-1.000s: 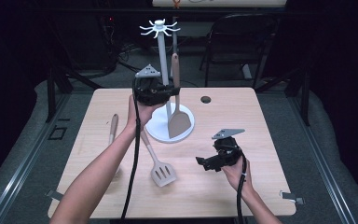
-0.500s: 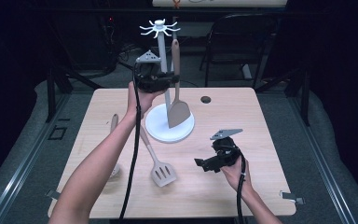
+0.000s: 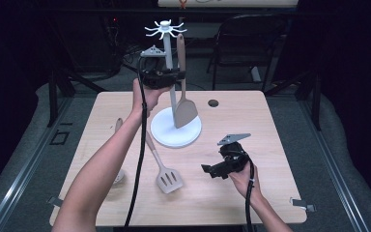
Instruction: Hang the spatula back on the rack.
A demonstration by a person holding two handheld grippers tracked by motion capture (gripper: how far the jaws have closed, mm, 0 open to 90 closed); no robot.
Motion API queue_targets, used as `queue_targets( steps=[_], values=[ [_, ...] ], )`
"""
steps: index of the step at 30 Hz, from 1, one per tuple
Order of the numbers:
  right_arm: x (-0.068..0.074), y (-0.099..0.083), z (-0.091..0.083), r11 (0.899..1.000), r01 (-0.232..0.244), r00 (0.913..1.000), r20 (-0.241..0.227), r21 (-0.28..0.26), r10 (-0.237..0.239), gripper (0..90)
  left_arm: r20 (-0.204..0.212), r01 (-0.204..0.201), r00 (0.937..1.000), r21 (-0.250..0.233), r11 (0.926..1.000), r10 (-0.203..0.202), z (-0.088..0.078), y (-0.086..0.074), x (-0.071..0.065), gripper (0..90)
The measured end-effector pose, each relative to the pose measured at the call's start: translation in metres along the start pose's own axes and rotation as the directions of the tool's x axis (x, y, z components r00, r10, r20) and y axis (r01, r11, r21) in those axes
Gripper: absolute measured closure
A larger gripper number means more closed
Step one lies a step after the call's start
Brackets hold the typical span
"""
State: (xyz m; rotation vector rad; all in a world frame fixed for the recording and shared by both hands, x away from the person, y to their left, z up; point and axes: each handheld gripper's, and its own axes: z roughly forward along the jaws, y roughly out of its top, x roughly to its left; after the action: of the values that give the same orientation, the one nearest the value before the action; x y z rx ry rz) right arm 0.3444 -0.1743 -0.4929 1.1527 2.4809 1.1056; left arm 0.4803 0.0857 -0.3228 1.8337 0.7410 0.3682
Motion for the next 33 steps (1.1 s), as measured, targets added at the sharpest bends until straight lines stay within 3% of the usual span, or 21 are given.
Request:
queue_targets(
  steps=[11, 17, 27, 33],
  values=[
    [0.001, 0.0, 0.001, 1.0, 0.002, 1.0, -0.006, 0.012, -0.002, 0.0, 0.001, 0.046, 0.9989, 0.001, 0.9989, -0.046, -0.001, -0.001, 0.011, 76.6],
    [0.001, 0.0, 0.002, 1.0, 0.007, 0.9999, -0.012, 0.012, -0.007, 0.1, -0.027, 0.053, 0.9983, 0.009, 0.9986, -0.052, 0.0, -0.003, 0.017, 76.6],
    [0.002, -0.001, 0.003, 1.0, 0.009, 0.9999, -0.011, 0.02, -0.008, 0.1, -0.121, -0.03, 0.9922, 0.026, 0.9992, 0.033, 0.003, -0.003, 0.014, 76.6],
    [0.002, -0.001, 0.004, 1.0, 0.011, 0.9999, -0.009, 0.024, -0.011, 0.2, -0.158, -0.051, 0.9859, 0.028, 0.9983, 0.055, 0.004, -0.003, 0.012, 76.4]
  ],
)
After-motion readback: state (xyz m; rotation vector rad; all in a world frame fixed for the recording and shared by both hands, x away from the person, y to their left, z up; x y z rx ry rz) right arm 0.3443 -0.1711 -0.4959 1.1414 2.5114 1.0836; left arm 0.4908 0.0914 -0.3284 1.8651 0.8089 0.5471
